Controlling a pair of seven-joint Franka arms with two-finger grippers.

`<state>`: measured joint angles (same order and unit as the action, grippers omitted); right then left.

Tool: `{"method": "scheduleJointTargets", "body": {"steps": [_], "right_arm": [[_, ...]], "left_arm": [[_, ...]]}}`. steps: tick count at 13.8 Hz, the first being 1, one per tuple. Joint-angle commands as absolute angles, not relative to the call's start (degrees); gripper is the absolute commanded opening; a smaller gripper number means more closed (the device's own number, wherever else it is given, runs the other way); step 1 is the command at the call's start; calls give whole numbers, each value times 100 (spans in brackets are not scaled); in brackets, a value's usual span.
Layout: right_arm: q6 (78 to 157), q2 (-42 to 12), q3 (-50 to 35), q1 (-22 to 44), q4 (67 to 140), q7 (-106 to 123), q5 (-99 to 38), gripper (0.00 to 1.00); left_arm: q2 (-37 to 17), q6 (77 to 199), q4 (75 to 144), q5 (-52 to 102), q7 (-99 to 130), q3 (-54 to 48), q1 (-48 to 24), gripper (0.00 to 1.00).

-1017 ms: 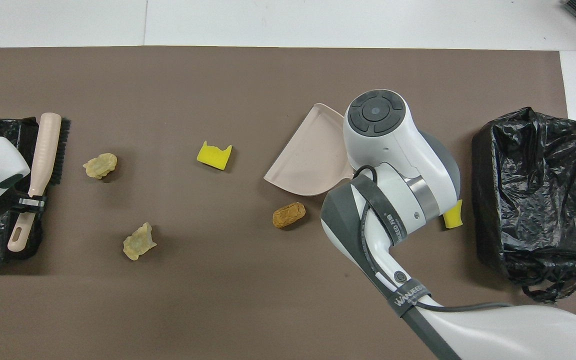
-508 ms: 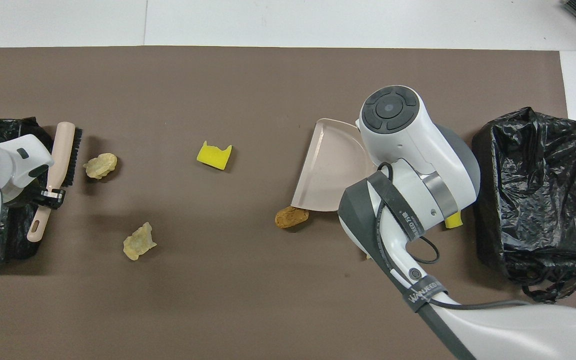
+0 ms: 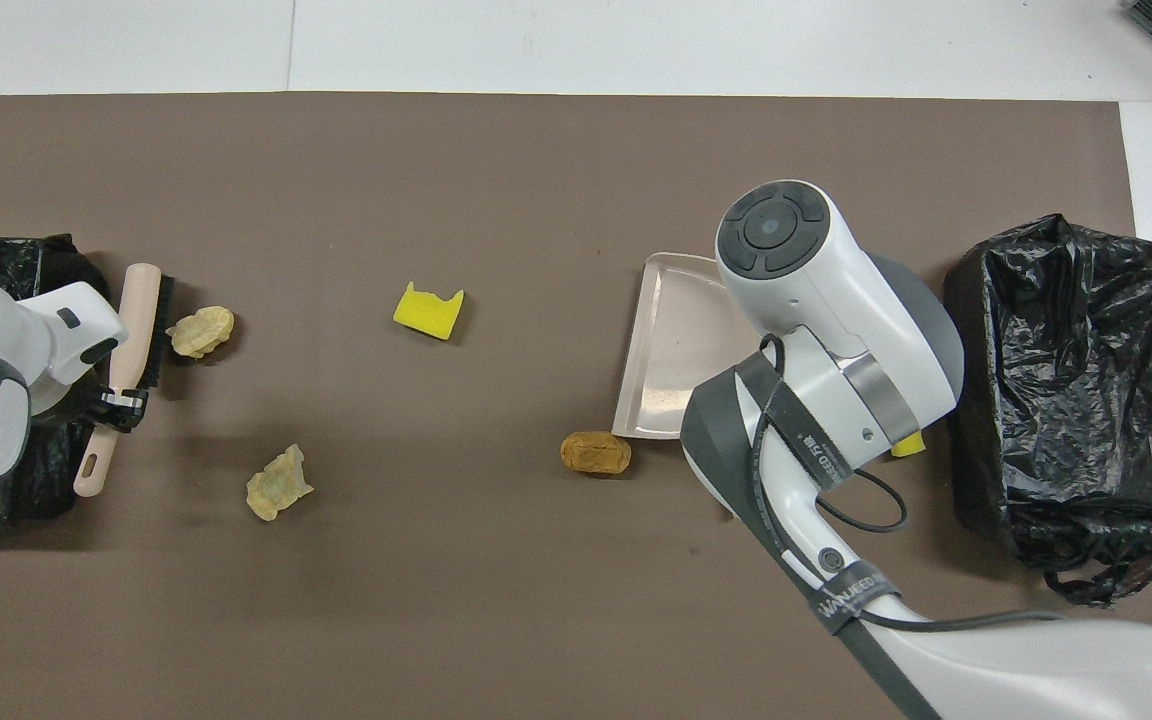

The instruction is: Sweep and dump trash in bin

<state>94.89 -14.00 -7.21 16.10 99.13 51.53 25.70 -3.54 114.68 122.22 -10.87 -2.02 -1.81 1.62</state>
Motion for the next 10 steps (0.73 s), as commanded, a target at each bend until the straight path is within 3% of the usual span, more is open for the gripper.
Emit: {"method": "scheduleJointTargets", "body": {"steps": [1, 3, 7, 10], "right_arm": [[9344, -1038, -773, 1512, 10107, 5633, 2672, 0], [9177, -879, -765, 1555, 10160, 5905, 2672, 0], [9386, -309, -773, 1652, 11124, 5740, 2681, 0], [9606, -246, -773, 1644, 11373, 5389, 2646, 0]], "left_arm": [[-62, 11479, 12594, -1187, -62, -149, -140, 0], [52, 11479, 12770, -1143, 43, -149, -420, 0], [79, 11426, 12779, -573, 491, -158, -1036, 0], [79, 11435, 12779, -195, 720, -158, -1510, 0]]}}
